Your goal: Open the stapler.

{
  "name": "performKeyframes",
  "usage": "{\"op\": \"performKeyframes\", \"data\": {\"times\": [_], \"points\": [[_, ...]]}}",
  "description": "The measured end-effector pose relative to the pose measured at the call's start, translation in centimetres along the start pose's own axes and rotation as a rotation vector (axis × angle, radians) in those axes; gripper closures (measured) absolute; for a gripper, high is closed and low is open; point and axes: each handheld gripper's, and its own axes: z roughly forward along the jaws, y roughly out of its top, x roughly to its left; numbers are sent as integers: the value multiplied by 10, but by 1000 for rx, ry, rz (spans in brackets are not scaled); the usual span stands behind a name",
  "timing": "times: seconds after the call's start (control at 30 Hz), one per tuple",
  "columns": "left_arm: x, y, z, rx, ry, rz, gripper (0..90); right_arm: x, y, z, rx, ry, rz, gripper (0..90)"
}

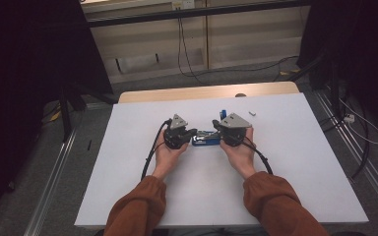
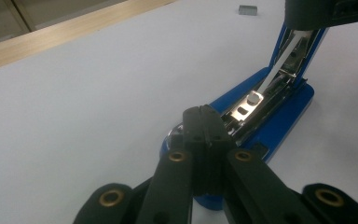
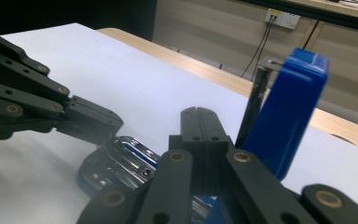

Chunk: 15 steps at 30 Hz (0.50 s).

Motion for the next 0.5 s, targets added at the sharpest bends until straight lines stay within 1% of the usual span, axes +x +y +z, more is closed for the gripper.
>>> {"op": "performKeyframes", "data": {"times": [0.13, 0.17, 0.2, 0.27, 0.3, 0.37, 0.5], "points": [[0, 0, 0, -1, 0, 2, 900, -4, 0, -2, 2, -4, 7, 900], [0, 0, 0, 0, 2, 6, 900, -4, 0, -3, 2, 4, 19, 900], [0, 0, 0, -1, 3, 6, 900, -5, 0, -4, 2, -2, 27, 900], [0, 0, 0, 0, 3, 6, 900, -7, 0, -5, 5, -1, 27, 900], [0, 0, 0, -1, 3, 6, 900, -8, 0, -6, 4, -9, 27, 900], [0, 0, 0, 0, 2, 4, 900, -10, 0, -7, 4, -2, 41, 900], [-1, 0, 0, 1, 5, 3, 900, -12, -2, -9, 3, -7, 44, 900]]}}
